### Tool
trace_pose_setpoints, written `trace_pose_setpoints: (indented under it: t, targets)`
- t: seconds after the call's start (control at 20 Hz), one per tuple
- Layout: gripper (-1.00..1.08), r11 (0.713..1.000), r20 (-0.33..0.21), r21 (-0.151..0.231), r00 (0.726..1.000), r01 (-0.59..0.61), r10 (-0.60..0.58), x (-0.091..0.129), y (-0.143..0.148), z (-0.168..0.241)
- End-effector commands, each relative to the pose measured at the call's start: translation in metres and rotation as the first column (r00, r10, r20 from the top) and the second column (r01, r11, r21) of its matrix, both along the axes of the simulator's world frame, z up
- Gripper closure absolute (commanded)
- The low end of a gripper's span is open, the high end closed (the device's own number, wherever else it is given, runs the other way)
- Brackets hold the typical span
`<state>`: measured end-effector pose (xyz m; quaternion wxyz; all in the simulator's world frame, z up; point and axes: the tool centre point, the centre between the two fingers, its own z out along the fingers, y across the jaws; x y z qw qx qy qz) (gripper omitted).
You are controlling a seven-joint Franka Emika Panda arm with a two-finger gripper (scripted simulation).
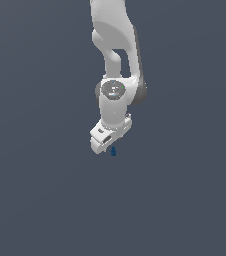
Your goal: Pick up the object and move it to a goal position.
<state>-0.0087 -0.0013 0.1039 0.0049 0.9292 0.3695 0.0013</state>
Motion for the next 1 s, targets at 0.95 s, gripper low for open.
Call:
trace_pose_setpoints:
  t: [0.95]
  targets:
    - [-0.92, 0.995, -0.006, 0.008, 0.995, -0.103, 0.103, -0.005, 0.004, -0.041]
